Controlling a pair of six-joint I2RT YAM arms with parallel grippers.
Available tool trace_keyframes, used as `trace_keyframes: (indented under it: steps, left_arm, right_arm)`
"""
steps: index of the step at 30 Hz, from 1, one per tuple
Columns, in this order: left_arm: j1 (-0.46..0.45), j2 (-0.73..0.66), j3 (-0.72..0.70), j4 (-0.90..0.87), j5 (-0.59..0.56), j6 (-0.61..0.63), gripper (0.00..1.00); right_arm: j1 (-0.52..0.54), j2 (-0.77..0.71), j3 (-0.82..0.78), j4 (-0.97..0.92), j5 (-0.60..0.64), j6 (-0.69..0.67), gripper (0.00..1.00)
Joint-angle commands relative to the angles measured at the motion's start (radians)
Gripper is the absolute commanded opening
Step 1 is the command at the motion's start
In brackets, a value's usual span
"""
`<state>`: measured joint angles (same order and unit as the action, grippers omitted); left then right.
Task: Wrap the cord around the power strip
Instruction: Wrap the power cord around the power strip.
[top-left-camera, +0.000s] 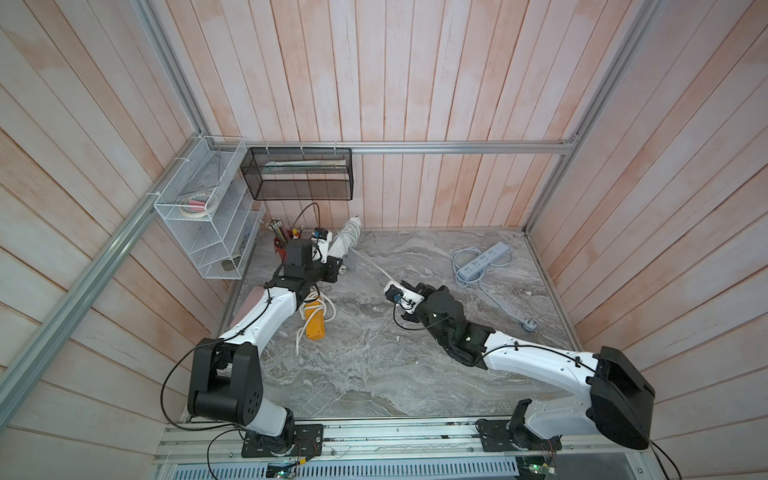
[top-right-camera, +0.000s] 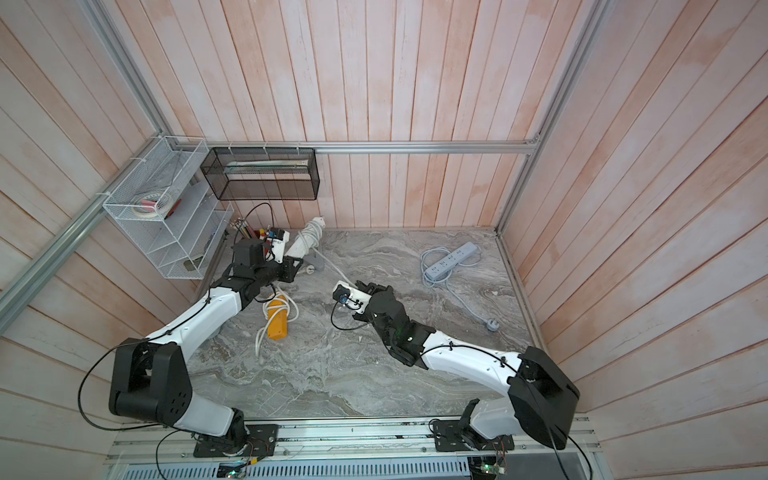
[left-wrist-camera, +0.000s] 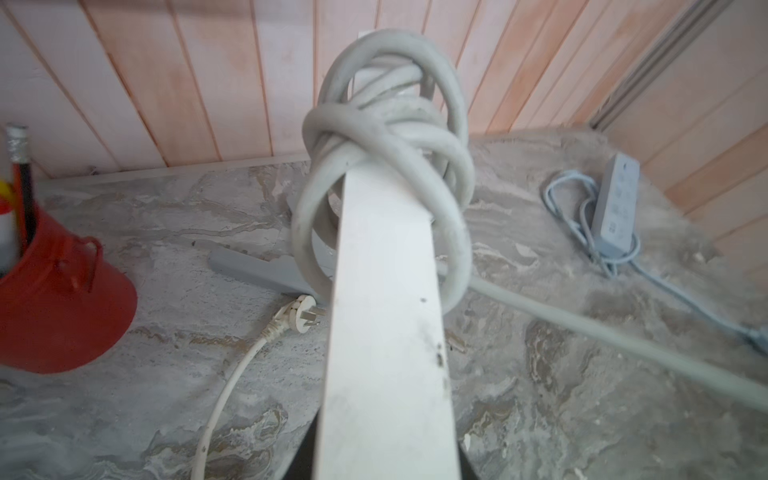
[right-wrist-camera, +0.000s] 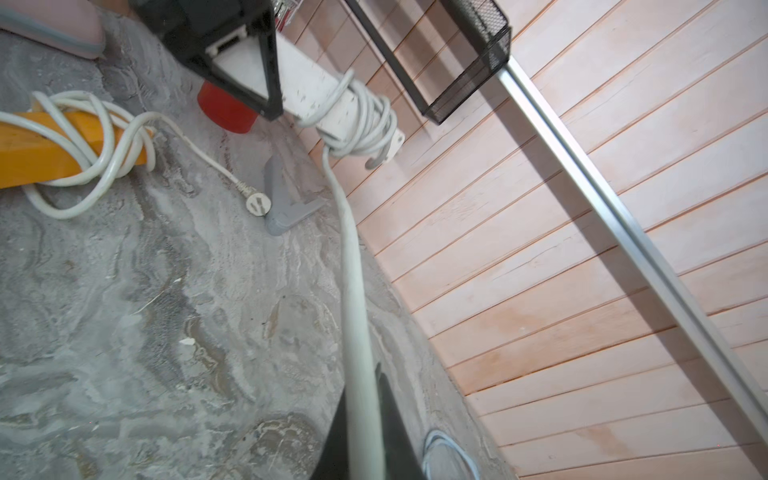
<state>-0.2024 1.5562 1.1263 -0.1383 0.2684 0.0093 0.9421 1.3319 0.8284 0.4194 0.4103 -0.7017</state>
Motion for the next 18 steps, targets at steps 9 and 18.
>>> trace_keyframes:
  steps: [9,18]
  left_arm:
    - [-0.247,0.072,0.177,-0.423,0.145,0.413,0.0]
    - [-0.354,-0.015,0.151,-0.578,0.735,0.553,0.0]
  right_arm:
    - [-0.234,0.104,0.465,-0.257,-0.303,-0.012,0.0]
    - [-0.468,0.339,0.777,-0.579,-0.647,0.104,0.0]
